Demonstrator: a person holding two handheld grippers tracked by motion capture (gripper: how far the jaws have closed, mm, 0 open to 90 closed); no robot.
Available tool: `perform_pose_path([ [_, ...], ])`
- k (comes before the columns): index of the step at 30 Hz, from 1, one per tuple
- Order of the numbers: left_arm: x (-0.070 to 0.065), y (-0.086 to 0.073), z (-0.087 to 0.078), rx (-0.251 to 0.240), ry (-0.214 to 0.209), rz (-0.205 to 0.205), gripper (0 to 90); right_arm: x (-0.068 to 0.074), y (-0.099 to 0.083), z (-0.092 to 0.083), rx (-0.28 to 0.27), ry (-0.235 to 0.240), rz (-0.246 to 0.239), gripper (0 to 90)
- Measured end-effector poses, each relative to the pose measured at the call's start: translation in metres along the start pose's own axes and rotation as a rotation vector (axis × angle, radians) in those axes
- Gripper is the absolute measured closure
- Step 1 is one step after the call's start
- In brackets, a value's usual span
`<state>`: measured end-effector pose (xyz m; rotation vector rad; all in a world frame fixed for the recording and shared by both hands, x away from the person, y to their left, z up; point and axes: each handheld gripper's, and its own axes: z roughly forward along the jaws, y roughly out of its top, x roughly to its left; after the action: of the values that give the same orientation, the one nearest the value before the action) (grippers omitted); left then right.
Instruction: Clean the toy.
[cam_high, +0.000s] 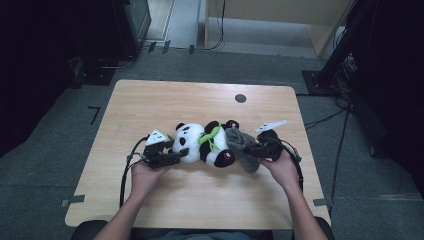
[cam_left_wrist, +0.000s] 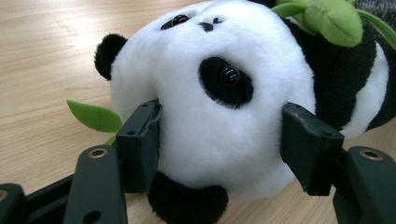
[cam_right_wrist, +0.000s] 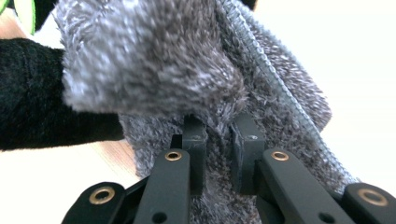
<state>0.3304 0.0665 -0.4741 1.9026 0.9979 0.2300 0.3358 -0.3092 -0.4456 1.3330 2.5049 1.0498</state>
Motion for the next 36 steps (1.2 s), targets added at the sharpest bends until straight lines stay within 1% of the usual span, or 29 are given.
perform_pose_path([
  [3, 0.001, 0.001, 0.0, 0.005, -0.003, 0.0, 37.0, 0.002, 0.0, -0.012, -0.035, -0.004, 0.008, 79.8],
  [6, 0.001, 0.001, 0.0, 0.006, -0.007, -0.002, 37.0, 0.007, 0.002, -0.026, -0.075, 0.021, 0.006, 79.9],
  [8, 0.001, 0.001, 0.0, 0.007, -0.007, -0.001, 36.9, 0.013, 0.004, -0.035, -0.088, 0.03, 0.0, 79.9],
  [11, 0.001, 0.001, 0.0, 0.008, -0.008, 0.0, 36.8, 0.026, 0.01, -0.048, -0.118, 0.049, -0.035, 79.9],
  [14, 0.001, 0.001, 0.0, 0.006, -0.007, 0.003, 36.7, 0.041, 0.017, -0.057, -0.135, 0.075, -0.069, 80.0],
  [17, 0.001, 0.0, 0.0, 0.001, -0.006, 0.001, 36.6, 0.058, 0.023, -0.062, -0.132, 0.102, -0.113, 79.9],
  [19, 0.001, 0.0, 0.0, 0.002, -0.005, 0.004, 36.6, 0.07, 0.027, -0.062, -0.119, 0.117, -0.143, 79.8],
  [22, 0.0, 0.0, 0.0, 0.002, -0.004, 0.006, 36.6, 0.084, 0.029, -0.057, -0.094, 0.125, -0.18, 79.5],
  [24, 0.0, 0.0, 0.0, 0.003, -0.005, 0.005, 36.6, 0.089, 0.028, -0.05, -0.076, 0.124, -0.19, 79.2],
  [26, 0.0, 0.0, 0.0, 0.004, -0.005, 0.007, 36.7, 0.089, 0.025, -0.042, -0.046, 0.111, -0.19, 79.2],
  [28, 0.0, -0.001, 0.0, 0.006, -0.005, 0.013, 36.7, 0.085, 0.023, -0.037, -0.031, 0.099, -0.181, 79.3],
  [30, 0.0, 0.0, 0.0, 0.006, -0.005, 0.01, 36.7, 0.079, 0.02, -0.036, -0.039, 0.1, -0.164, 79.2],
  [34, 0.0, 0.0, 0.0, 0.005, -0.006, 0.009, 36.6, 0.07, 0.016, -0.04, -0.033, 0.053, -0.14, 79.2],
  [36, 0.0, 0.0, 0.0, 0.007, -0.006, 0.01, 36.6, 0.065, 0.013, -0.039, -0.031, 0.054, -0.124, 79.2],
])
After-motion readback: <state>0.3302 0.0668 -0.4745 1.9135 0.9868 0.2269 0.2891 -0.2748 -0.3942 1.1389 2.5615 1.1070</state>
